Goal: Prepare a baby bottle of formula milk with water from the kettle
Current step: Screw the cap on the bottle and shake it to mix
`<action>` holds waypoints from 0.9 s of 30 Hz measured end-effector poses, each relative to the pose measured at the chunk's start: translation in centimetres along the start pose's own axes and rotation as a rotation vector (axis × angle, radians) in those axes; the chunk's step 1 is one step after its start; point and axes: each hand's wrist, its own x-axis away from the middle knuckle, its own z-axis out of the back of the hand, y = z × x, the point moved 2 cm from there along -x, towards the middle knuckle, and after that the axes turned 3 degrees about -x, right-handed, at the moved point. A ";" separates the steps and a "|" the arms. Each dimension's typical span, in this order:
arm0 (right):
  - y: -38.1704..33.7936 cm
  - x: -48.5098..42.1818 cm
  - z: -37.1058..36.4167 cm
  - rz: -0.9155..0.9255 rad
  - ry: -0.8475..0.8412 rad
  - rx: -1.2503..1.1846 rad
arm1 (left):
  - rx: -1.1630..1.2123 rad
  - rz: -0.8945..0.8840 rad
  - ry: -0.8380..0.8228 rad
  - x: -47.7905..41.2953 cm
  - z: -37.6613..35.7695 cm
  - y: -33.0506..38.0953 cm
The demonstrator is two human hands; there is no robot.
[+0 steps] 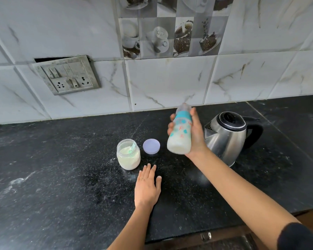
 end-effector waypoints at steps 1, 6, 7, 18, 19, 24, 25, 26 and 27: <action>-0.3 -0.2 0.1 0.003 0.006 -0.022 | -0.001 0.002 0.000 0.0 0.0 0.0; 1.2 1.6 0.0 -0.057 -0.081 0.151 | -0.014 0.009 -0.010 0.0 0.0 0.0; 1.0 1.3 -0.1 -0.051 -0.071 0.115 | -0.014 0.008 -0.006 0.1 0.1 0.1; 0.6 0.5 0.1 -0.023 -0.009 0.013 | -0.008 0.009 -0.005 0.1 0.2 0.1; 0.1 0.0 0.1 0.008 0.016 -0.042 | -0.005 0.008 -0.005 0.1 0.2 0.1; 1.7 1.6 0.0 -0.062 -0.090 0.159 | 0.000 0.010 -0.005 0.1 0.2 0.1; 1.9 1.9 -0.2 -0.065 -0.094 0.197 | -0.003 0.009 -0.002 0.2 0.2 0.1; 1.7 1.7 -0.5 -0.066 -0.086 0.170 | -0.005 0.008 0.002 0.2 0.2 0.1; 1.2 1.2 -0.6 -0.053 -0.066 0.093 | -0.001 0.006 0.004 0.1 0.2 0.1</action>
